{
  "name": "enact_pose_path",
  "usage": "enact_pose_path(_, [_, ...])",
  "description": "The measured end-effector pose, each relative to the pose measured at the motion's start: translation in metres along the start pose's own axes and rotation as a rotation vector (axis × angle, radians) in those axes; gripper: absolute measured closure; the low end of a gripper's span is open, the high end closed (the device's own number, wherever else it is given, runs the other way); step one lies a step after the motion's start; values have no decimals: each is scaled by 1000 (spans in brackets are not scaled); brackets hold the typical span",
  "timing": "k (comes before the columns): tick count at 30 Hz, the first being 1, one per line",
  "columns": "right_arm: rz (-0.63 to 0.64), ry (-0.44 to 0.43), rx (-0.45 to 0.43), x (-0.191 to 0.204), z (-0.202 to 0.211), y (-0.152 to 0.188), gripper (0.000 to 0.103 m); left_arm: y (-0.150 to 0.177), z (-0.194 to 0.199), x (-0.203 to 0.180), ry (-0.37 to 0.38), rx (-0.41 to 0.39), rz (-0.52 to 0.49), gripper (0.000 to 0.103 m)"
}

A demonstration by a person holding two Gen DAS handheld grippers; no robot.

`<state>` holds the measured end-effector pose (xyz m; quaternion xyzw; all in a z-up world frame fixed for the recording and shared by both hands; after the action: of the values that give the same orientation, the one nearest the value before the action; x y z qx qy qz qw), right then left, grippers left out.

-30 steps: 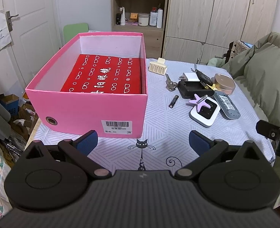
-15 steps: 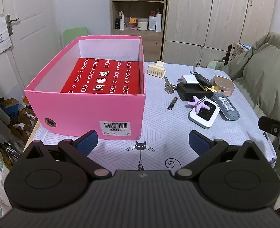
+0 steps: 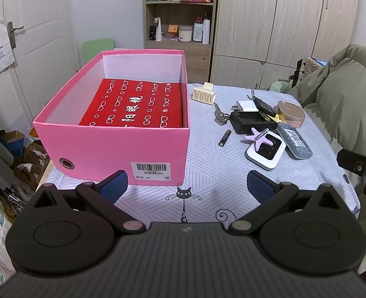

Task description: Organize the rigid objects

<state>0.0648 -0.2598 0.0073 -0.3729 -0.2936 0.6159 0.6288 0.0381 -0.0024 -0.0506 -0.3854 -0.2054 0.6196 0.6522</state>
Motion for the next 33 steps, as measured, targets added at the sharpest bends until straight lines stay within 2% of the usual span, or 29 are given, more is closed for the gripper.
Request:
enact_pose_path(18, [15,-2,23,8,-11,-4,7,-5,-9,6,27,47,17,0])
enact_pose_path(23, [2,-5,21,6,-11,-8,7,-15,-9,5,65,83,11,2])
enact_pose_path(28, [-39,-48,-72,1,-5,-16,7,-26,-5,3,93,128,-27,3])
enact_pose_path(33, [-3,-95,-168,3,-1,-26,7,-41,-6,9,117,208,-87,3])
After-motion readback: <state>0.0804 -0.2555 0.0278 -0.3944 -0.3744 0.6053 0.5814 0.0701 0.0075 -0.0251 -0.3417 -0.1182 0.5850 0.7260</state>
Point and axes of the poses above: each gripper's, at about its wrist camera, not at the fingertips, and z roughly against the way its jaws point, x to its left, y to its underside, the point moved 4 cm from there along -z, roughly the way its jaws point, and after that the axes turned 15 degrees about y, right-handed, at the moved point
